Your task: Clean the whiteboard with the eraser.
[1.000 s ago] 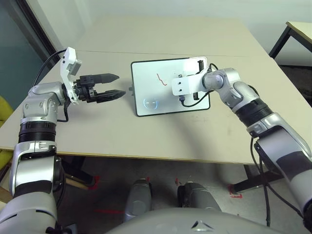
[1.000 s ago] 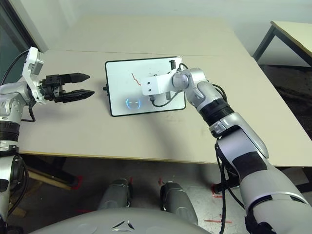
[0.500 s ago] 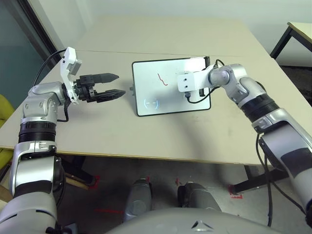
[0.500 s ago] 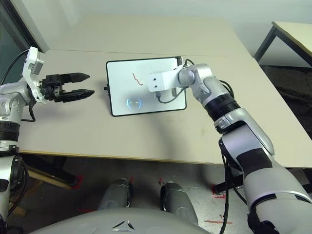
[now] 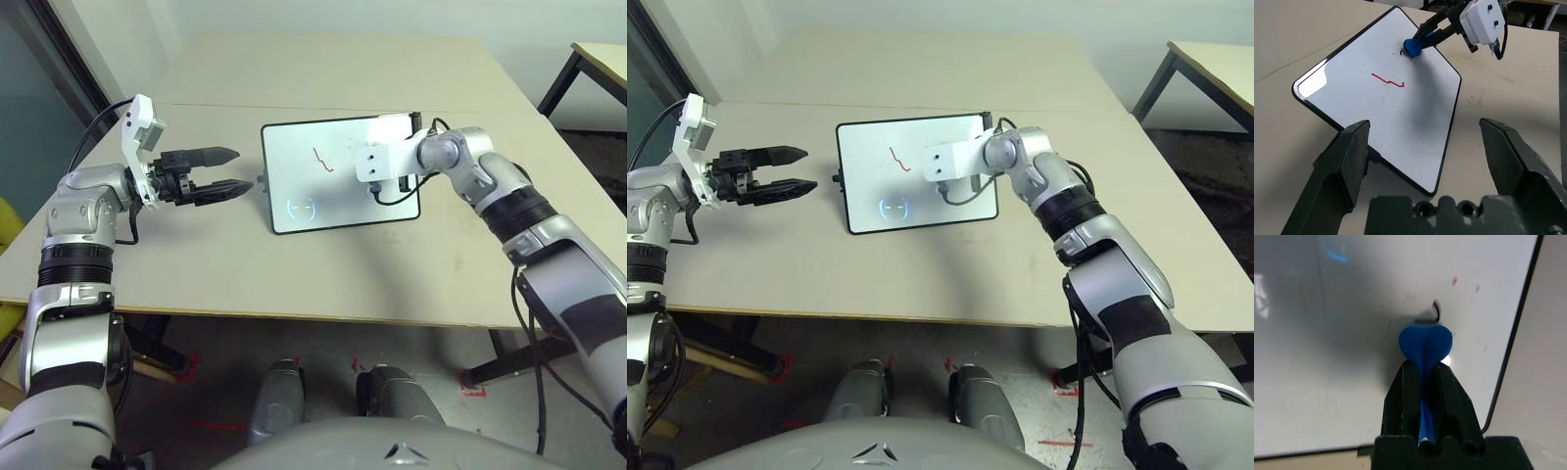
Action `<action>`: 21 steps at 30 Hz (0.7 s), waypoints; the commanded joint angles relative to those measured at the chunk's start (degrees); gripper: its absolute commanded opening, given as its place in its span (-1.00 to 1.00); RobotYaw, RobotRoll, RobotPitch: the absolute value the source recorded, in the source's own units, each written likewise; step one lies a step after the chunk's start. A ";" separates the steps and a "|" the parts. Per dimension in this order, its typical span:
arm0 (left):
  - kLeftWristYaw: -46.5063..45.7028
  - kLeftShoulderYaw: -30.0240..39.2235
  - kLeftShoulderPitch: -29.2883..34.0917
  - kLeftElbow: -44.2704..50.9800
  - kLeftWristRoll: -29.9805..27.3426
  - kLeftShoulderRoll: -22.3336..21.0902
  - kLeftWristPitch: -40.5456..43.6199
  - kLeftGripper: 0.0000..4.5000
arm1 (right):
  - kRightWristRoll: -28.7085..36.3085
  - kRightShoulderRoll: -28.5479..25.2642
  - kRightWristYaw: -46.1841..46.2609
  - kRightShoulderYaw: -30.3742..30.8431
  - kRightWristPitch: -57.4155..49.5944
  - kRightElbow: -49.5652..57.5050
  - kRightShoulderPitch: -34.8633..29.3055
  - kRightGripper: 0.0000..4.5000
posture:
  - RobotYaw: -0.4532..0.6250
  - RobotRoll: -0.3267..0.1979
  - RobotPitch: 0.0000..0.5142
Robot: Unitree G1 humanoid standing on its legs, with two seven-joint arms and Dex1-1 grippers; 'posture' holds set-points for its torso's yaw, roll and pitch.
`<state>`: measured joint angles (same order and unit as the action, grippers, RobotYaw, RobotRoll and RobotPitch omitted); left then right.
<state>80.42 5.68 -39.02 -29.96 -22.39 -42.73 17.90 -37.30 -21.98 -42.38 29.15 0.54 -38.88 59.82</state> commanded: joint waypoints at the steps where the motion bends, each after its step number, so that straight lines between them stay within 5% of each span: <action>1: -0.43 0.06 -0.08 0.68 0.09 0.04 -0.33 1.00 | -0.04 1.04 0.26 0.69 0.55 -1.25 1.68 -0.95 | 0.37 0.25 -1.00; 10: -0.58 0.21 0.08 0.60 -0.08 0.17 -0.75 1.00 | -0.22 1.46 0.52 0.58 1.14 -2.32 2.44 -0.95 | 0.39 0.25 -1.00; 21: -0.38 -0.11 -0.58 -0.32 0.25 0.13 -1.24 1.00 | 0.23 -4.62 -0.26 -0.34 0.97 -0.90 -0.89 -0.95 | 0.38 0.25 -1.00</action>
<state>79.95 5.70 -39.03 -30.07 -22.38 -42.70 17.01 -37.19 -25.73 -42.04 29.03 1.71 -40.24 59.86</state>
